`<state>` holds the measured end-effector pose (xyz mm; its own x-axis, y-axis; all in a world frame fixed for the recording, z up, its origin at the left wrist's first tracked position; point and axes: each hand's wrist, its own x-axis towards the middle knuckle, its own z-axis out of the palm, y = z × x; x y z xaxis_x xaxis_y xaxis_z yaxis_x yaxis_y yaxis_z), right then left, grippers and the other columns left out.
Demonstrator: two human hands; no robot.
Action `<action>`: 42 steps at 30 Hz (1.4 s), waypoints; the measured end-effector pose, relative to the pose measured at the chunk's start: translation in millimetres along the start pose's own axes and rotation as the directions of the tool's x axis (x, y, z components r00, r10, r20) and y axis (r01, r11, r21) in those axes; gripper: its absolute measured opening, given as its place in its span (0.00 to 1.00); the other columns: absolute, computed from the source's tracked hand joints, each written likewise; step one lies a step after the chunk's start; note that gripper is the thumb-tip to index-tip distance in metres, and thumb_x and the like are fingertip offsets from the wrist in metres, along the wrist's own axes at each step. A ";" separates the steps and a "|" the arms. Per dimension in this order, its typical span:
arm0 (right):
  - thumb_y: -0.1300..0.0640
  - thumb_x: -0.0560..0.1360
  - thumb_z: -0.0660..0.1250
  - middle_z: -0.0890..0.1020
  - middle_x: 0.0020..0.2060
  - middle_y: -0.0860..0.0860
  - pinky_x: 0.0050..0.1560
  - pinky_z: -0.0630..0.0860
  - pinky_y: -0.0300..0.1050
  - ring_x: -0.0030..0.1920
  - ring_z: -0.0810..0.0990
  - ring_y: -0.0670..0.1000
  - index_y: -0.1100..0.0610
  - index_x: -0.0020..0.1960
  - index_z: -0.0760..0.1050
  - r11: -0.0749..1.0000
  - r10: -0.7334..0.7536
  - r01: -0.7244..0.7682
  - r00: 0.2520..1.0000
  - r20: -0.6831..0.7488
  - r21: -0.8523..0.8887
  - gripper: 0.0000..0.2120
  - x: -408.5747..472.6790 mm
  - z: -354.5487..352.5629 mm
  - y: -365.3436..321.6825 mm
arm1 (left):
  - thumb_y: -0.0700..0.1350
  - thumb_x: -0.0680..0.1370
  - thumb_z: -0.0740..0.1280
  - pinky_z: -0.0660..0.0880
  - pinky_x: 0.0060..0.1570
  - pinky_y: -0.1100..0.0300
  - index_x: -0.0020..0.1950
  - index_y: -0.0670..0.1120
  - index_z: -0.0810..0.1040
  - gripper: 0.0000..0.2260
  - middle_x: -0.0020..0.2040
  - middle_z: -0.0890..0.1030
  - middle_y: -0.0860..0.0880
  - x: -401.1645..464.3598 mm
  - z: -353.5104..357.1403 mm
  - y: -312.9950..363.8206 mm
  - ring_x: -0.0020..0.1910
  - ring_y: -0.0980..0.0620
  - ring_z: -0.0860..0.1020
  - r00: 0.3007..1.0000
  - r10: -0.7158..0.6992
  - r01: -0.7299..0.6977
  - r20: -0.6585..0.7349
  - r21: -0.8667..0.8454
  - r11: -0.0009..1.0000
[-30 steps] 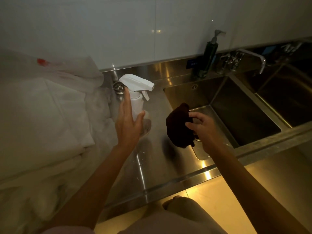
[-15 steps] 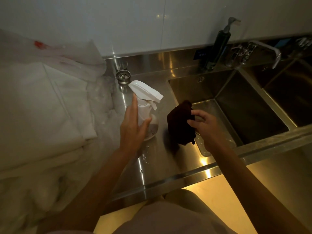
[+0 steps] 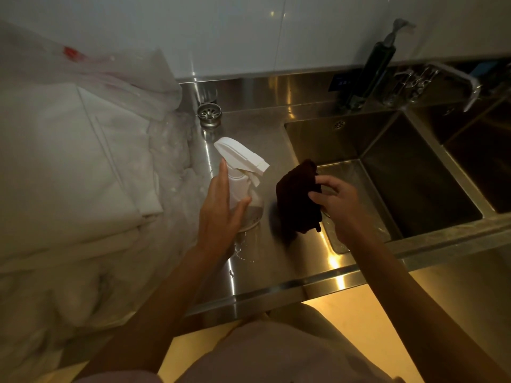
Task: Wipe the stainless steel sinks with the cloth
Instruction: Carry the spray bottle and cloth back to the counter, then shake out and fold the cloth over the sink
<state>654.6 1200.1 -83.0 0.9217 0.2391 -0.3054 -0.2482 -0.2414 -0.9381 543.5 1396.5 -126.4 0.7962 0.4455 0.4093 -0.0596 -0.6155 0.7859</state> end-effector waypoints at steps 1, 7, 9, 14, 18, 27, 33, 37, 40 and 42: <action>0.68 0.74 0.67 0.80 0.51 0.45 0.52 0.79 0.44 0.54 0.79 0.47 0.50 0.52 0.78 1.000 0.000 0.000 1.000 0.004 -0.003 0.14 0.0 1.1 0.0 | 0.46 0.76 0.68 0.70 0.58 0.61 0.76 0.57 0.45 0.38 0.69 0.69 0.41 -0.6 -0.2 -0.4 0.63 0.62 0.66 1.000 0.007 -0.007 0.002 0.012 1.000; 0.68 0.74 0.66 0.81 0.51 0.46 0.58 0.79 0.50 0.57 0.79 0.51 0.53 0.53 0.78 1.000 -0.014 0.014 1.000 0.022 -0.013 0.13 -4.5 8.0 0.5 | 0.46 0.76 0.69 0.68 0.60 0.67 0.78 0.53 0.46 0.39 0.69 0.70 0.42 -1.7 -1.6 -7.0 0.65 0.64 0.65 0.998 0.046 -0.048 0.039 0.036 0.998; 0.68 0.74 0.67 0.80 0.54 0.49 0.59 0.78 0.52 0.59 0.78 0.52 0.54 0.55 0.78 0.999 -0.009 0.009 1.000 0.019 -0.031 0.13 -6.7 9.5 -0.8 | 0.48 0.76 0.69 0.70 0.60 0.63 0.78 0.55 0.45 0.39 0.69 0.71 0.42 -2.3 -2.7 -7.9 0.64 0.62 0.67 0.998 0.049 -0.051 0.049 0.048 0.998; 0.68 0.74 0.66 0.80 0.53 0.49 0.60 0.78 0.53 0.59 0.78 0.52 0.55 0.55 0.77 1.000 -0.011 0.011 1.000 0.016 -0.029 0.13 -11.4 11.0 -1.6 | 0.49 0.76 0.69 0.71 0.59 0.59 0.77 0.55 0.44 0.40 0.69 0.72 0.40 -5.5 -2.9 -8.9 0.64 0.57 0.68 0.996 0.083 -0.086 0.036 0.096 0.992; 0.68 0.74 0.66 0.80 0.56 0.52 0.60 0.78 0.53 0.59 0.78 0.53 0.56 0.57 0.77 1.000 -0.010 0.010 1.000 0.011 -0.024 0.14 -15.4 9.6 2.1 | 0.51 0.77 0.68 0.72 0.57 0.58 0.77 0.53 0.44 0.39 0.68 0.73 0.38 -7.2 -3.9 -9.2 0.63 0.46 0.75 0.991 0.120 -0.126 0.051 0.123 0.984; 0.68 0.74 0.66 0.80 0.50 0.44 0.54 0.79 0.45 0.55 0.78 0.48 0.48 0.49 0.77 1.000 -0.024 0.024 1.000 0.013 0.018 0.15 -24.9 6.1 11.1 | 0.53 0.77 0.64 0.71 0.61 0.53 0.76 0.47 0.52 0.33 0.69 0.70 0.37 -15.9 -13.3 6.5 0.65 0.42 0.72 0.988 0.151 -0.150 0.011 0.200 0.968; 0.69 0.74 0.66 0.81 0.53 0.50 0.58 0.79 0.51 0.59 0.78 0.53 0.53 0.53 0.78 0.999 -0.019 0.017 0.999 0.041 0.034 0.14 -28.6 -2.0 8.6 | 0.40 0.76 0.68 0.73 0.59 0.51 0.69 0.41 0.65 0.23 0.63 0.74 0.38 -51.6 -12.2 17.1 0.62 0.45 0.71 0.956 0.209 -0.134 -0.206 0.326 0.936; 0.69 0.74 0.66 0.80 0.54 0.49 0.58 0.79 0.51 0.58 0.78 0.52 0.51 0.50 0.78 0.999 -0.020 0.018 0.998 0.064 0.030 0.15 -30.7 -15.2 5.7 | 0.39 0.78 0.62 0.75 0.54 0.49 0.61 0.40 0.76 0.13 0.56 0.80 0.37 -65.2 -6.4 34.6 0.56 0.43 0.76 0.908 0.398 -0.313 -0.133 0.417 0.853; 0.70 0.74 0.65 0.81 0.47 0.44 0.47 0.80 0.40 0.51 0.79 0.46 0.50 0.48 0.78 0.997 -0.062 0.056 0.993 0.098 0.061 0.15 -37.2 -33.3 2.9 | 0.40 0.77 0.62 0.74 0.55 0.49 0.56 0.36 0.82 0.13 0.54 0.81 0.37 -63.7 5.7 54.9 0.56 0.44 0.75 0.880 0.475 -0.433 0.000 0.413 0.801; 0.70 0.74 0.65 0.81 0.47 0.46 0.47 0.80 0.41 0.52 0.80 0.47 0.52 0.49 0.78 0.995 -0.081 0.074 0.990 0.118 0.062 0.14 -42.0 -49.4 2.0 | 0.38 0.75 0.65 0.75 0.56 0.48 0.55 0.36 0.82 0.12 0.54 0.81 0.37 -57.2 18.2 70.6 0.56 0.44 0.77 0.863 0.497 -0.489 0.088 0.392 0.780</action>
<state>630.2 1143.2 -64.0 0.8972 0.3673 -0.2451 -0.1970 -0.1637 -0.9666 504.8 1315.8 -102.7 0.7109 0.0215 0.7030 -0.1997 -0.9522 0.2310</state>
